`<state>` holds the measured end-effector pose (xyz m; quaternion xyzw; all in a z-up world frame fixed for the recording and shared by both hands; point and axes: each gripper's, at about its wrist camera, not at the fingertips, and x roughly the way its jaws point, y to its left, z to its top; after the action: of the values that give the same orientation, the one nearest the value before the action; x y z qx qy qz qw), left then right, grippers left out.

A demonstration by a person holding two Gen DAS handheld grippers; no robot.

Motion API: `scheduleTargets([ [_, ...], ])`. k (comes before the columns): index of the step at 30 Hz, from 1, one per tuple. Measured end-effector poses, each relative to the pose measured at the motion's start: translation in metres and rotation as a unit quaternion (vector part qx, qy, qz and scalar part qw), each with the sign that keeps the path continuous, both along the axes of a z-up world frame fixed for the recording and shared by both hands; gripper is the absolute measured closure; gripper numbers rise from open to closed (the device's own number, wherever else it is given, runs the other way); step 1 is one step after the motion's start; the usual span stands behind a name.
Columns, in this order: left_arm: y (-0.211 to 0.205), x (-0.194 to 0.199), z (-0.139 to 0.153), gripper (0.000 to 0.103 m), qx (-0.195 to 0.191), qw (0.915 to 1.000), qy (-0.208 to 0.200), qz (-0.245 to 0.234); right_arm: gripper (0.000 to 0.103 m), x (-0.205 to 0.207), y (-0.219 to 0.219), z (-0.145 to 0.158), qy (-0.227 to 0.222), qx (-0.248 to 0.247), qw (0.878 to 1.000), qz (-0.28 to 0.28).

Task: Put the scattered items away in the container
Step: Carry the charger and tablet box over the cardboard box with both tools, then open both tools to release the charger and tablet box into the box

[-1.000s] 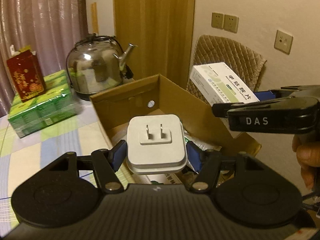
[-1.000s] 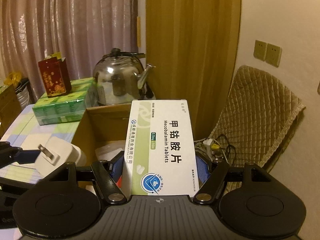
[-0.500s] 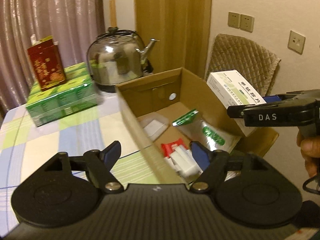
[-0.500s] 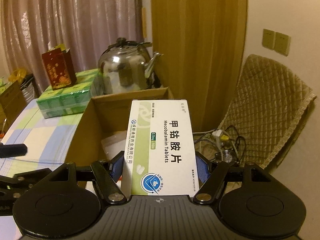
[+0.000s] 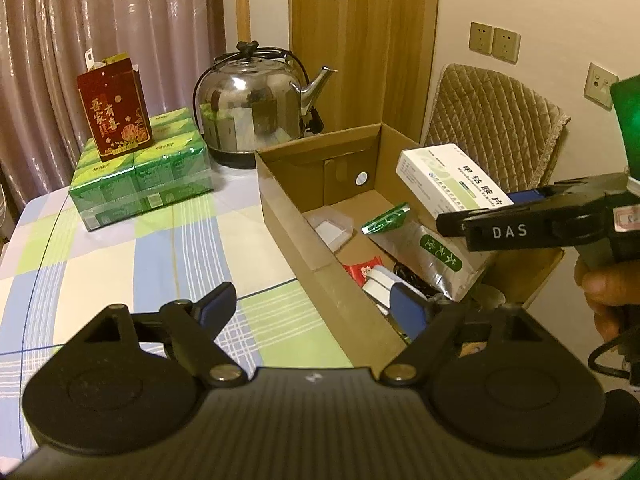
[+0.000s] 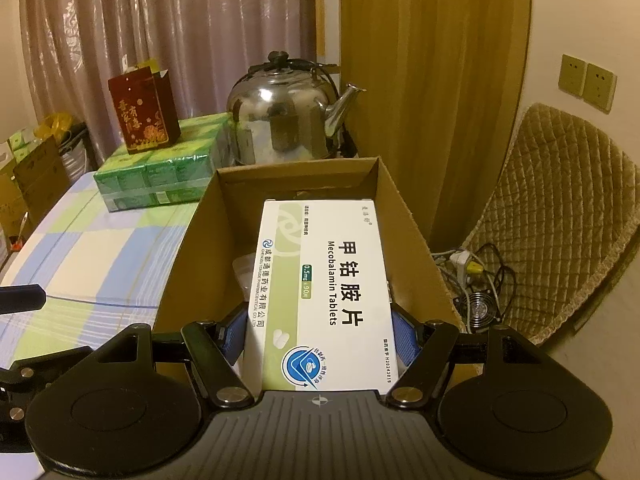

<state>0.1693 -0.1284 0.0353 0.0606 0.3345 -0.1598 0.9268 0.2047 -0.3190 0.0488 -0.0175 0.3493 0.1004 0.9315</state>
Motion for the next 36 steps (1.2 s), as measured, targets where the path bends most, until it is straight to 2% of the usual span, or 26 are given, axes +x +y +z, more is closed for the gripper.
scheduleTargets([
  [11,0.001,-0.001,-0.004,0.022,-0.005,1.0,0.006,0.005,0.035,0.003,0.006,-0.001,0.0,-0.004,1.0,0.004],
  [16,0.001,-0.002,-0.007,0.02,-0.007,0.9999,0.009,0.009,0.034,0.008,0.006,0.0,-0.009,0.012,1.0,0.007],
  [18,0.002,-0.002,-0.009,0.02,-0.007,0.9999,0.01,0.011,0.007,0.01,0.004,0.001,-0.012,0.02,1.0,-0.001],
  [28,0.002,-0.004,-0.009,0.02,-0.011,0.9998,0.014,0.012,0.006,-0.007,-0.007,0.006,-0.014,0.035,0.999,-0.017],
  [36,0.002,-0.02,0.003,0.01,-0.012,0.9998,0.001,0.016,0.003,-0.041,-0.015,0.015,-0.006,0.034,0.999,-0.029],
])
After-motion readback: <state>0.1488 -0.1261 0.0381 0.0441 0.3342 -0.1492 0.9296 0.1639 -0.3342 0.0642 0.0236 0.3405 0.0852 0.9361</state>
